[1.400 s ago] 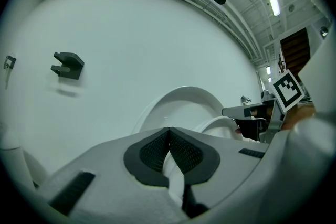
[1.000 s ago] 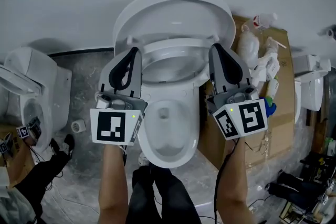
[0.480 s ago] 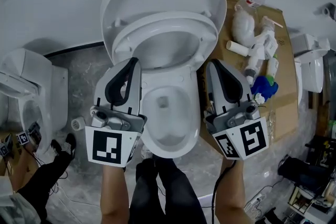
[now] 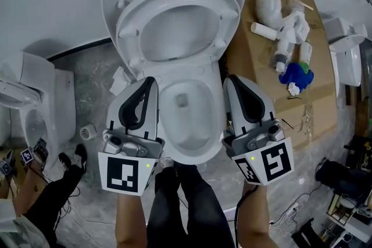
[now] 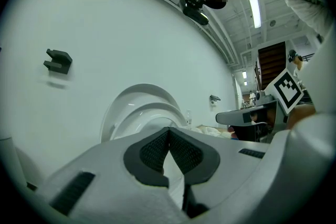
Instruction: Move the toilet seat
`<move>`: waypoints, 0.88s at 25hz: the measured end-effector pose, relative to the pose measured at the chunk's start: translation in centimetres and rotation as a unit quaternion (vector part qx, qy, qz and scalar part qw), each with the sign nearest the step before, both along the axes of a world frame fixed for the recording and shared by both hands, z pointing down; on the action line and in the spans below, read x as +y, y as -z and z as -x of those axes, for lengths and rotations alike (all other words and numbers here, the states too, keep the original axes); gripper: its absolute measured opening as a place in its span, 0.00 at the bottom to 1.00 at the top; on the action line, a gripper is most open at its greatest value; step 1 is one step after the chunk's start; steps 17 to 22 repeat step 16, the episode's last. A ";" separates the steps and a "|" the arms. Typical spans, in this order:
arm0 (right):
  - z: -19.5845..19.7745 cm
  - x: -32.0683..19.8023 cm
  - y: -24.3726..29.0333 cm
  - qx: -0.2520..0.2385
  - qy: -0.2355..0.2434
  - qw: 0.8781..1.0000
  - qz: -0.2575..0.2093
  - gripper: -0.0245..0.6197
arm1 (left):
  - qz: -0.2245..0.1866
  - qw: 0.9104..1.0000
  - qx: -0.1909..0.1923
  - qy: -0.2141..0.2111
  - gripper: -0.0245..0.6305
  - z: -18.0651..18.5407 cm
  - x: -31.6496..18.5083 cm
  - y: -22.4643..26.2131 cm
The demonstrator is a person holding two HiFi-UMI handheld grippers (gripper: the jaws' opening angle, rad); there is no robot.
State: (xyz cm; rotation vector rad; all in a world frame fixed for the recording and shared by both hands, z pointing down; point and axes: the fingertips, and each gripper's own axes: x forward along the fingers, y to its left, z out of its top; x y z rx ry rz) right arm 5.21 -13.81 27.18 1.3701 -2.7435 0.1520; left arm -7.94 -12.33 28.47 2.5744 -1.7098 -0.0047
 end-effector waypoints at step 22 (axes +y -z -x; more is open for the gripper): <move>-0.7 2.9 -1.2 0.018 -0.015 1.000 0.007 0.06 | 0.010 1.000 0.005 -0.018 0.05 -1.3 2.5 -0.6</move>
